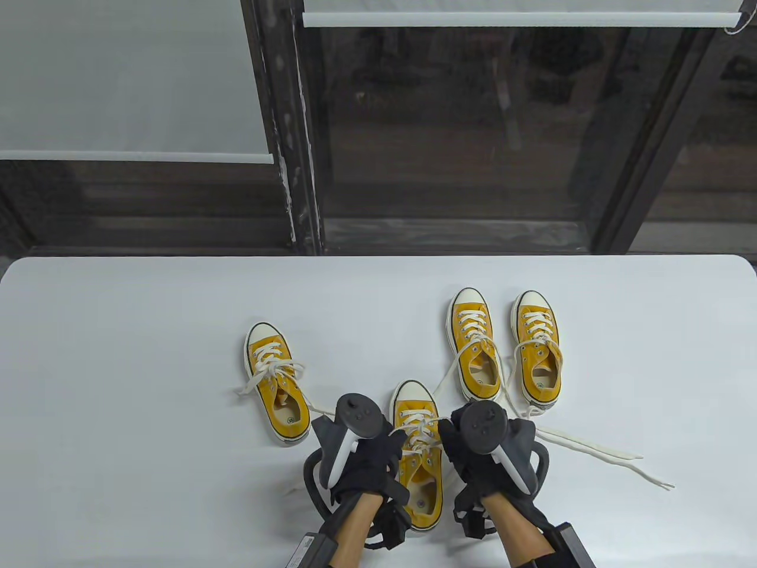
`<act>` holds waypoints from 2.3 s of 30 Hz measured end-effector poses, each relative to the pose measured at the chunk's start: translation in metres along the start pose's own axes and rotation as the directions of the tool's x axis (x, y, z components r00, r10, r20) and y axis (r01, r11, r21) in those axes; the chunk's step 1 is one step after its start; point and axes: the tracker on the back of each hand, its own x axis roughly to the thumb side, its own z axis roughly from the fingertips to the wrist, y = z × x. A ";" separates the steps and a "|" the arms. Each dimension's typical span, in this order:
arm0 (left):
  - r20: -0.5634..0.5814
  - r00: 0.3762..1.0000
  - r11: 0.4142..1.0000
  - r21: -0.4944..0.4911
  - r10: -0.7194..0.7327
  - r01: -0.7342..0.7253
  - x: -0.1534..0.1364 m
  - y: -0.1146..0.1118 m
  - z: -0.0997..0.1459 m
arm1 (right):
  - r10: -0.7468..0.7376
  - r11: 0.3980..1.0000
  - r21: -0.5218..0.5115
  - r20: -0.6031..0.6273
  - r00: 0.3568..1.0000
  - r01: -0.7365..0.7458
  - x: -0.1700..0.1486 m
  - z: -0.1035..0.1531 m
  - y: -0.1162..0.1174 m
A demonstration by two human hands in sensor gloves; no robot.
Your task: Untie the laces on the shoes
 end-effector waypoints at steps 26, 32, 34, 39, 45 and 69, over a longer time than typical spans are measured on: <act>0.014 0.895 0.895 -0.016 0.447 -0.447 -0.049 0.058 0.003 | -0.606 0.785 -0.025 -0.239 0.759 0.619 -0.071 -0.012 -0.066; -0.030 0.817 0.815 -0.052 0.576 -0.577 -0.080 0.090 0.013 | -0.782 0.557 0.064 -0.295 0.549 0.828 -0.097 -0.007 -0.080; -0.053 0.802 0.803 0.002 0.595 -0.596 -0.096 0.102 0.020 | -0.824 0.473 0.033 -0.338 0.456 0.880 -0.110 -0.001 -0.084; -0.193 0.836 0.855 0.045 0.514 -0.516 -0.130 0.110 0.025 | -0.724 0.617 -0.040 -0.418 0.548 0.786 -0.136 0.012 -0.091; -0.273 0.845 0.887 0.164 0.460 -0.431 -0.150 0.113 0.034 | -0.572 0.783 -0.122 -0.526 0.629 0.610 -0.166 0.023 -0.092; 0.044 0.868 0.804 -0.357 -0.494 0.476 0.027 -0.055 0.011 | 0.048 0.982 0.179 0.028 0.998 -0.052 -0.105 0.001 -0.048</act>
